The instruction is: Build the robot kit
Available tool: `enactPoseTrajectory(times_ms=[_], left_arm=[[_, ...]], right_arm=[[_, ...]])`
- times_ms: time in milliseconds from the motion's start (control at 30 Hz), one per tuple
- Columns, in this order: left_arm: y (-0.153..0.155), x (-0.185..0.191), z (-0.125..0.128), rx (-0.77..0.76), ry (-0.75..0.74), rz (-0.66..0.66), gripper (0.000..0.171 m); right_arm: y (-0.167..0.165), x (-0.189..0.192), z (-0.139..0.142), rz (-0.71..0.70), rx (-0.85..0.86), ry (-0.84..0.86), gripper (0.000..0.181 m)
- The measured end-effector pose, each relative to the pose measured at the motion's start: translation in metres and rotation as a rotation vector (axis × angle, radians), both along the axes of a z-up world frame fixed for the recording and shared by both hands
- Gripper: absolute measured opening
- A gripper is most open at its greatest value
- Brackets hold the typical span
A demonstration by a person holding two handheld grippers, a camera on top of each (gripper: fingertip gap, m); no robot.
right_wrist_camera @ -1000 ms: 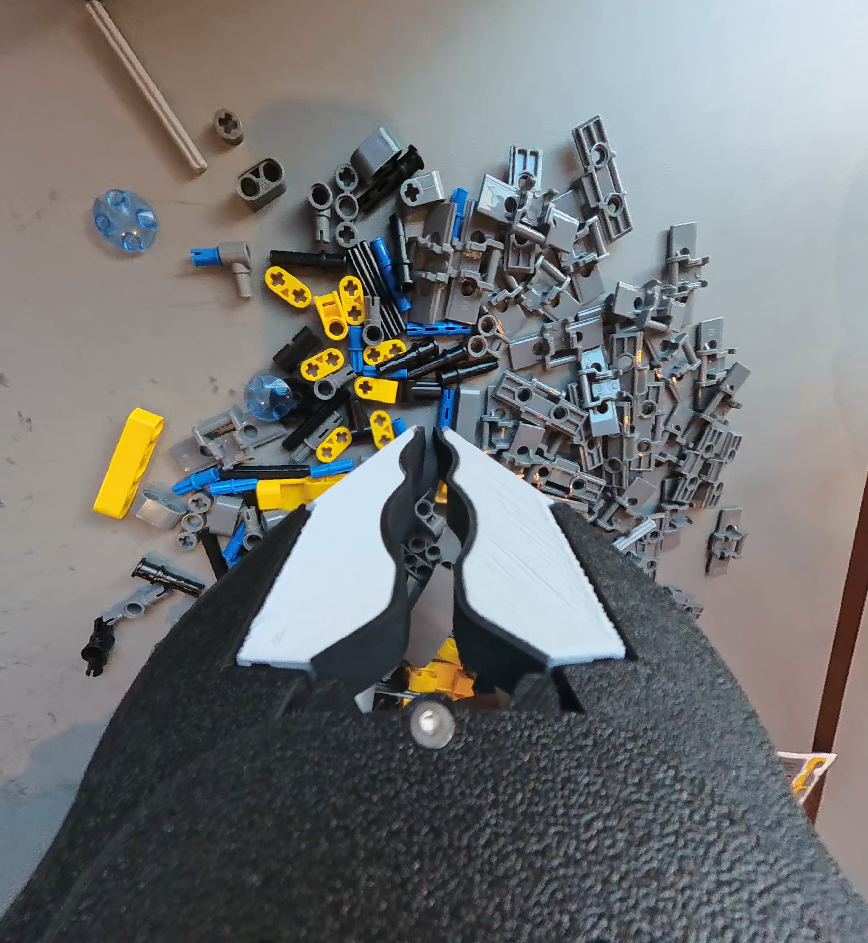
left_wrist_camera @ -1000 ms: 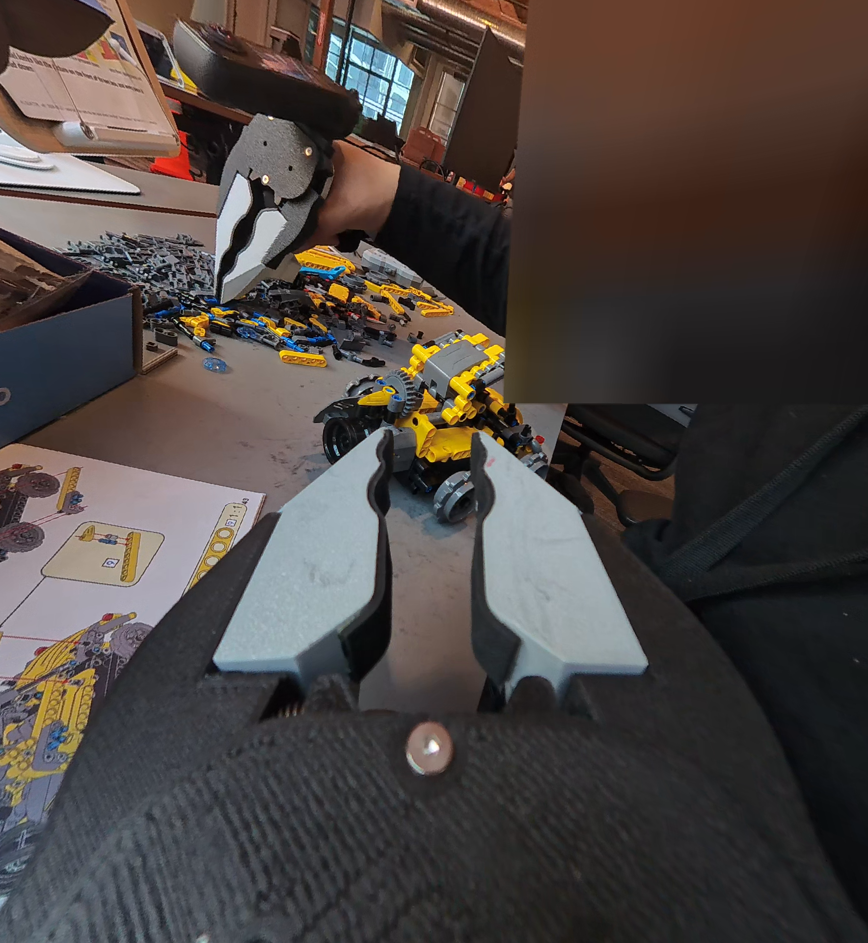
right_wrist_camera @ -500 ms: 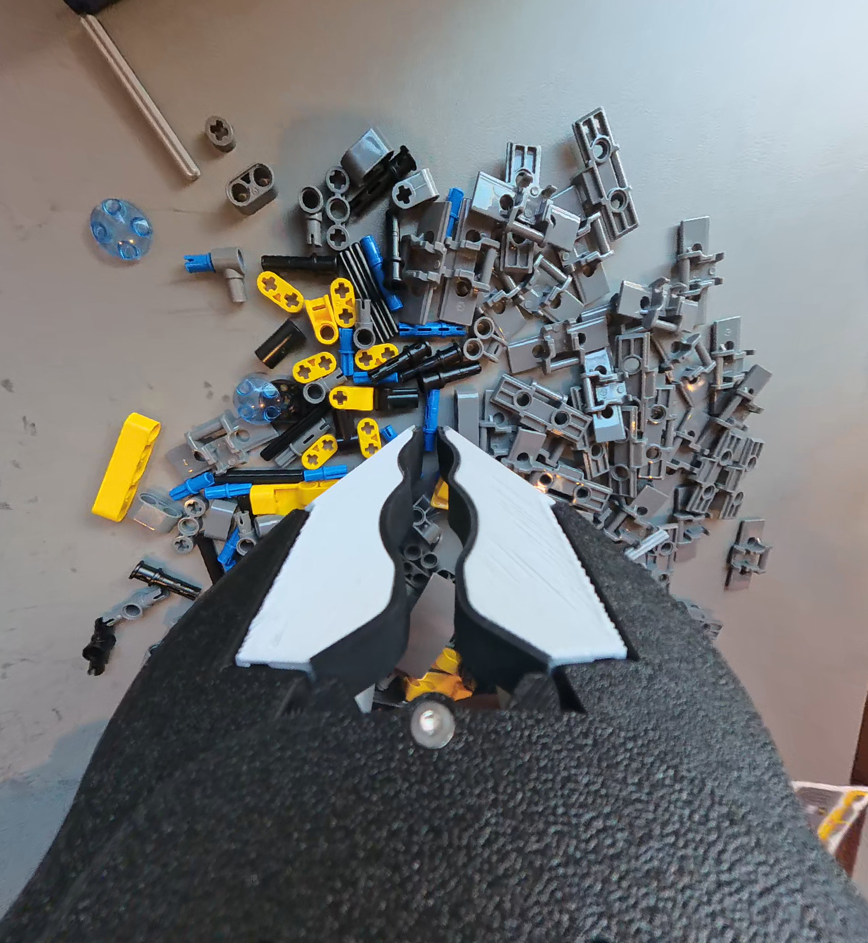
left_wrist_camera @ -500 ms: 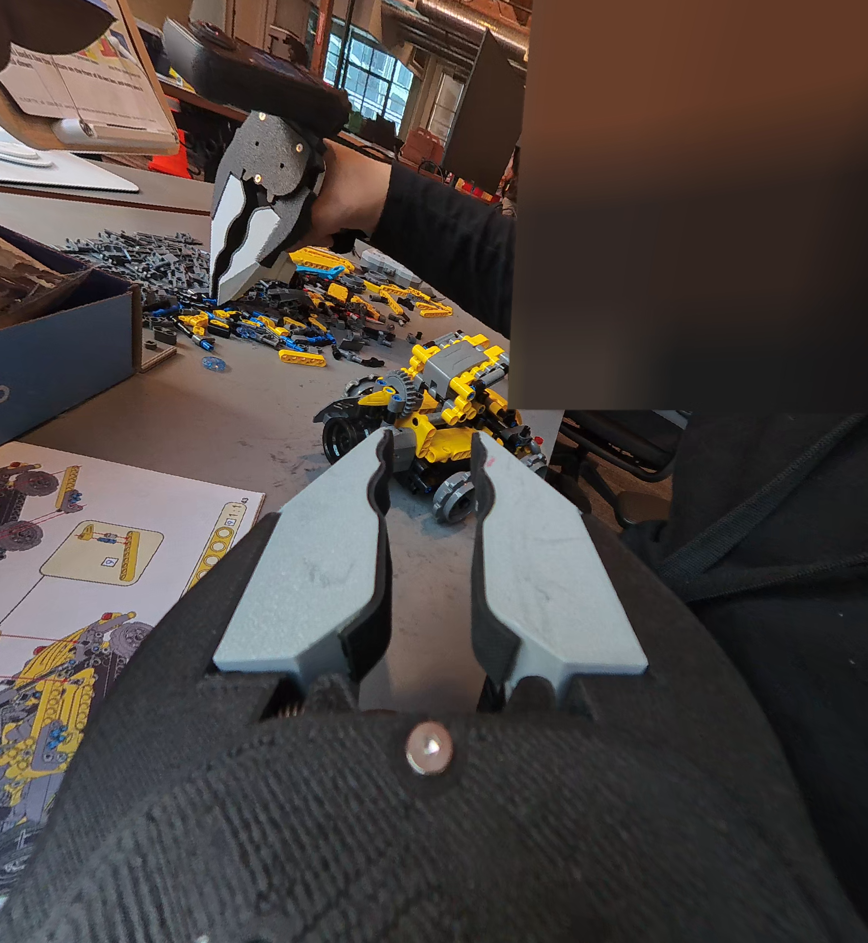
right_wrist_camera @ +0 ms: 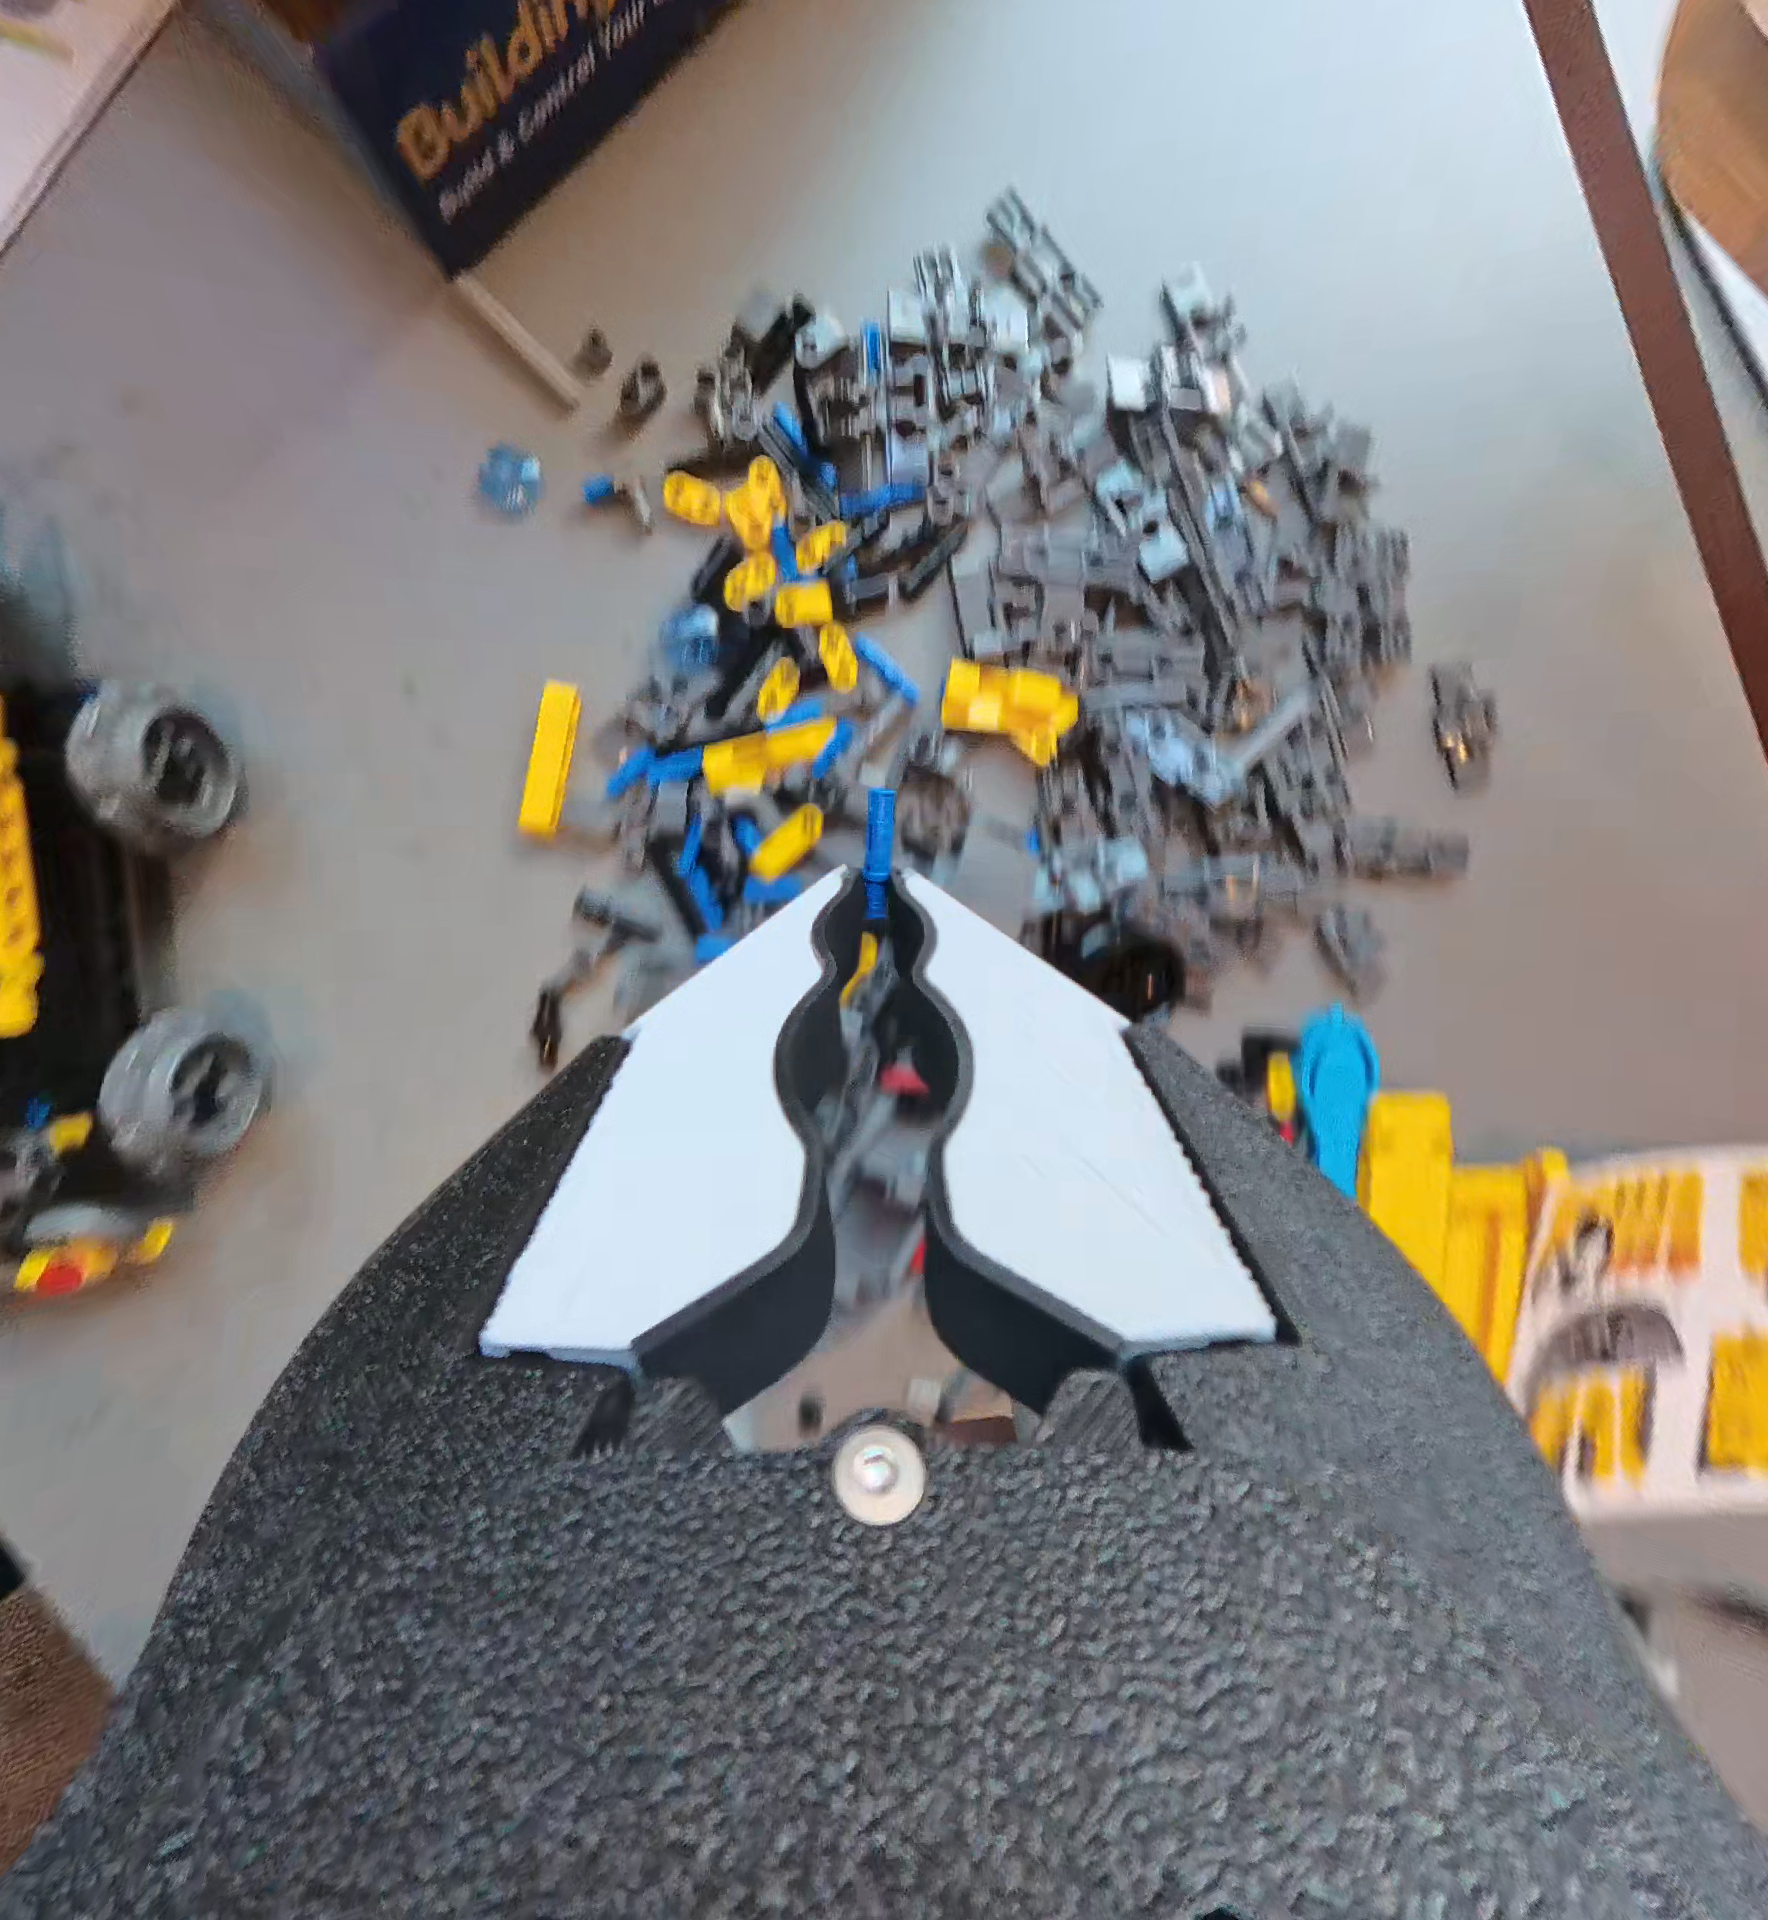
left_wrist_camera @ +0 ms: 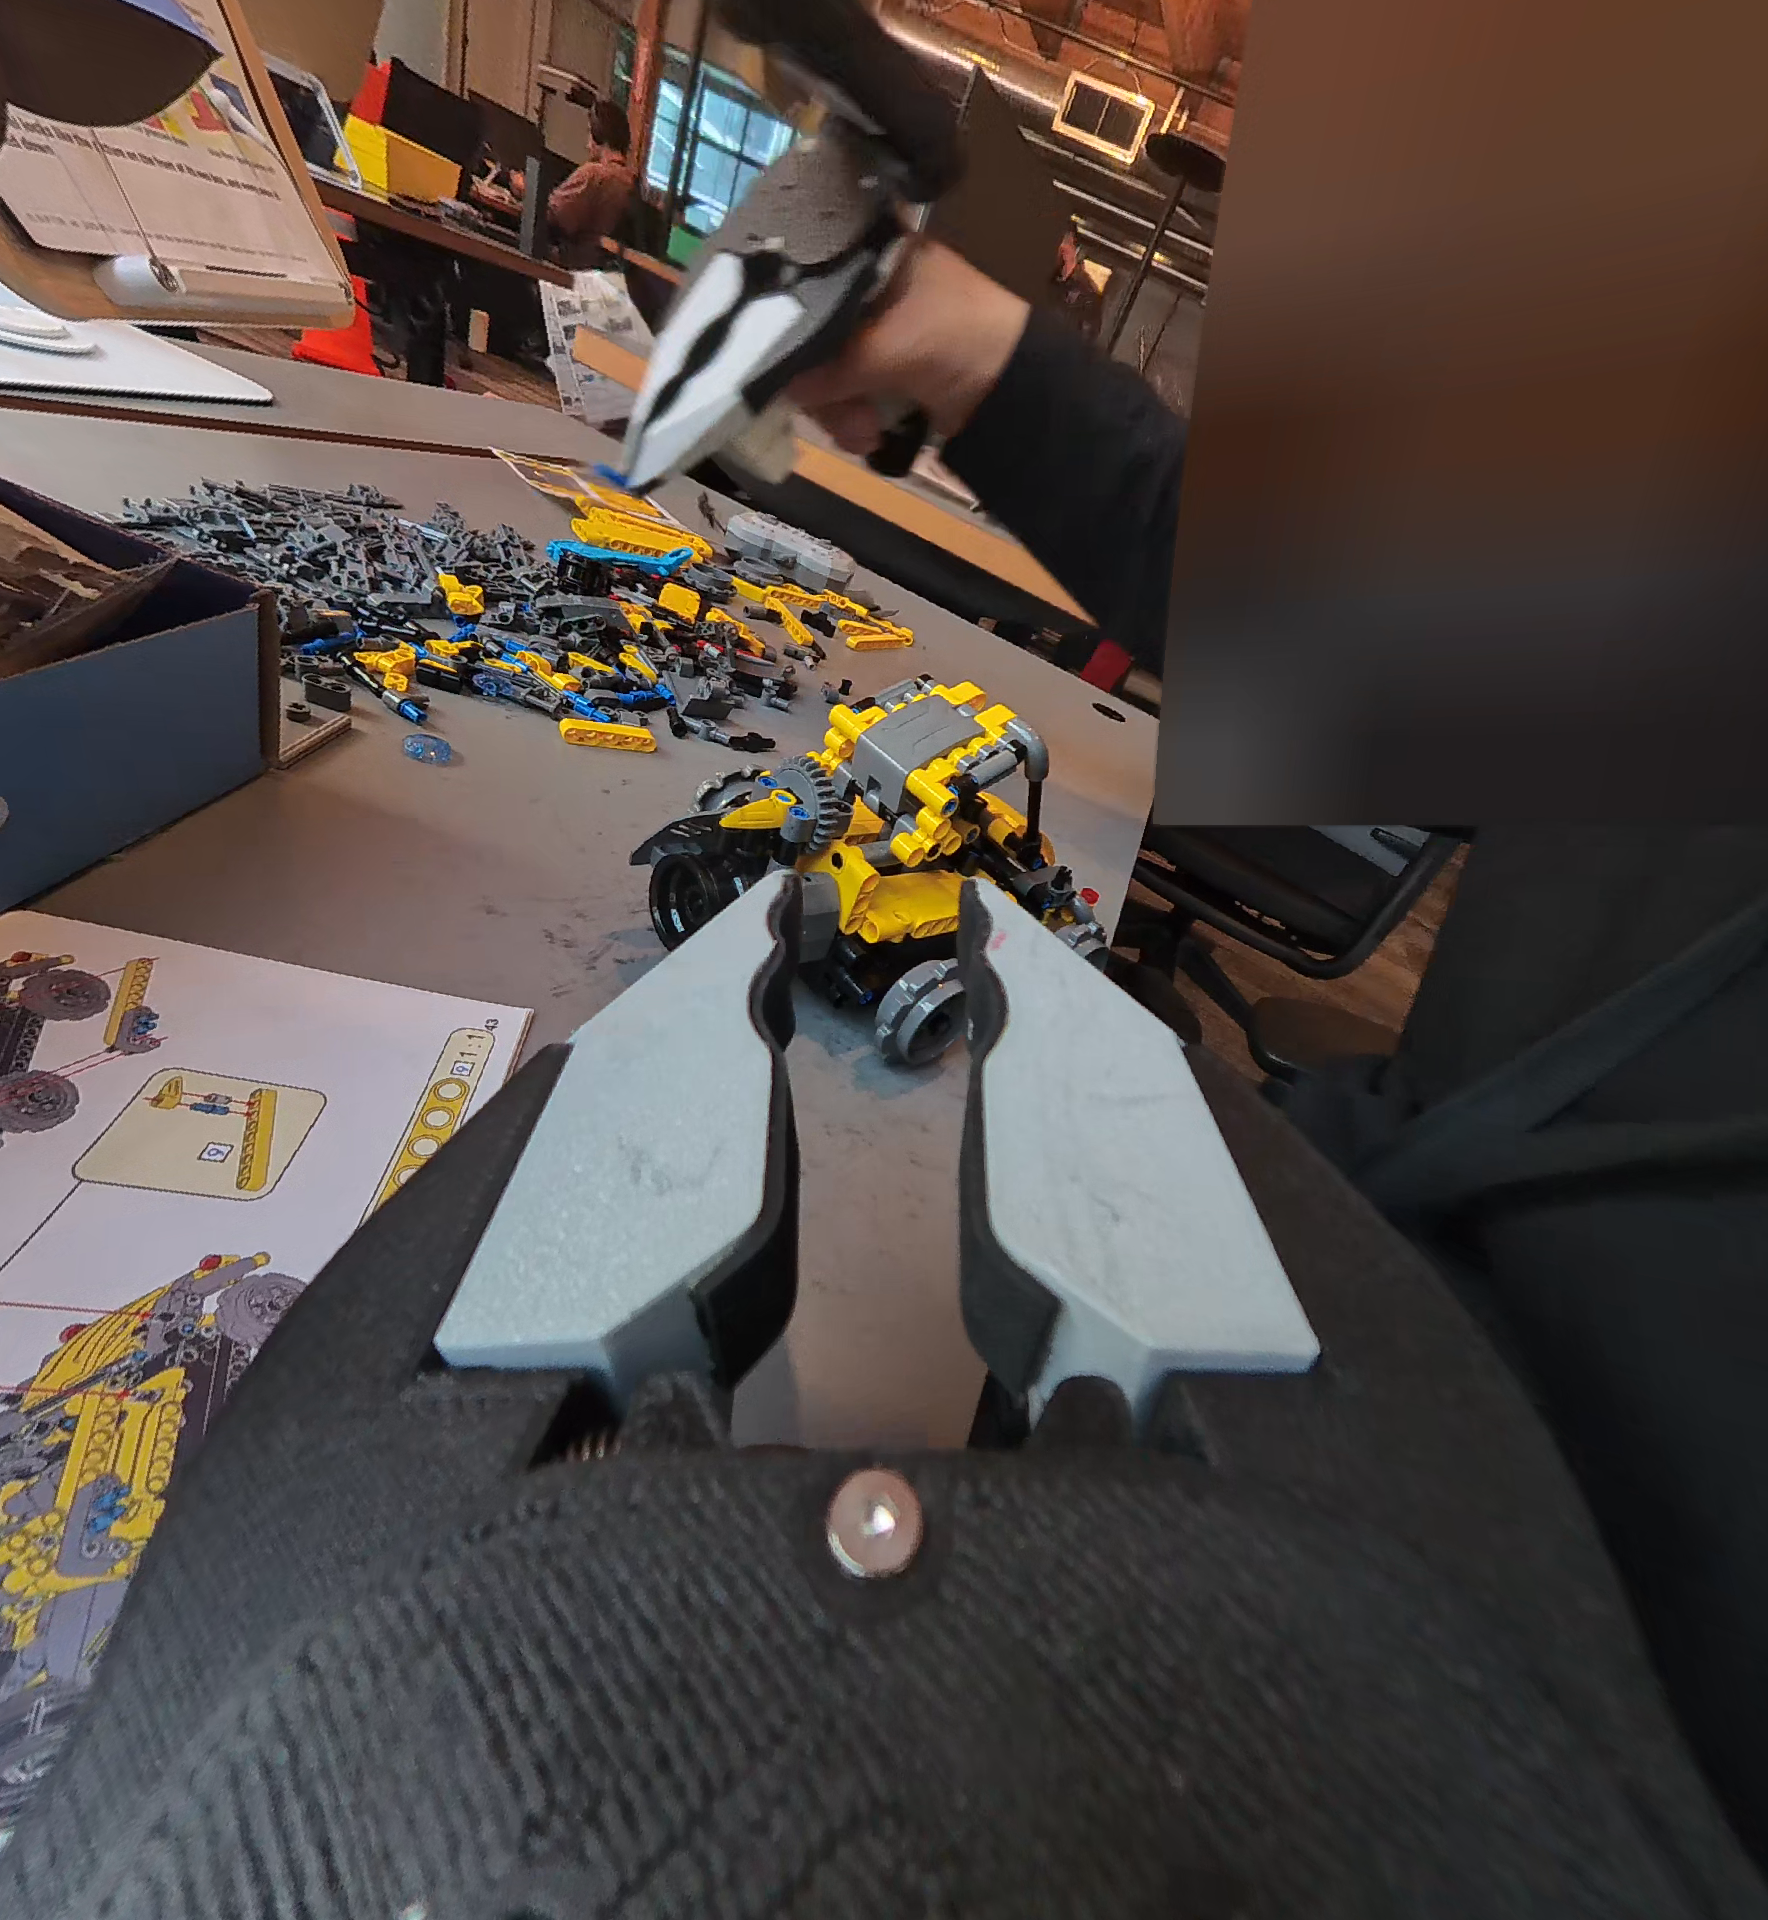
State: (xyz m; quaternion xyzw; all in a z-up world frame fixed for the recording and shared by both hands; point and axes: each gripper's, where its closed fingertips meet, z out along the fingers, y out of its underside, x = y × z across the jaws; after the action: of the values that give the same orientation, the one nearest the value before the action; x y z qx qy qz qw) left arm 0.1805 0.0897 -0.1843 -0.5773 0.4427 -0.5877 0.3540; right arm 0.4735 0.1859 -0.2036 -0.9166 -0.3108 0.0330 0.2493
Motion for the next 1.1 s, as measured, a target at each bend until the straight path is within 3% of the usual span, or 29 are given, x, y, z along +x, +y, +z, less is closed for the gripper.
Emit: enactPoseTrajectory(times_ms=[133, 300, 433, 600, 767, 967, 1100], left_arm=[[0.0, 0.0, -0.001, -0.003, 0.002, 0.0, 0.027], [0.002, 0.001, -0.003, -0.017, 0.016, 0.005, 0.027], [0.003, 0.003, -0.005, -0.021, 0.031, 0.01, 0.027], [0.004, 0.003, -0.005, -0.025, 0.035, 0.016, 0.027], [0.004, 0.002, -0.005, -0.027, 0.034, 0.017, 0.027], [0.004, 0.002, -0.005, -0.027, 0.027, 0.012, 0.027], [0.002, 0.002, -0.004, -0.001, 0.028, 0.018, 0.027]], right_arm=[[-0.085, 0.039, 0.01, -0.128, -0.036, -0.055, 0.005], [-0.189, 0.09, -0.023, -0.318, -0.138, -0.129, 0.005], [-0.234, 0.114, -0.055, -0.436, -0.178, -0.109, 0.005], [-0.243, 0.12, -0.082, -0.463, -0.199, -0.078, 0.005], [-0.239, 0.116, -0.081, -0.447, -0.178, -0.039, 0.013], [-0.223, 0.108, -0.055, -0.494, -0.047, 0.146, 0.021], [-0.198, 0.1, -0.03, -0.523, 0.231, 0.225, 0.027]])
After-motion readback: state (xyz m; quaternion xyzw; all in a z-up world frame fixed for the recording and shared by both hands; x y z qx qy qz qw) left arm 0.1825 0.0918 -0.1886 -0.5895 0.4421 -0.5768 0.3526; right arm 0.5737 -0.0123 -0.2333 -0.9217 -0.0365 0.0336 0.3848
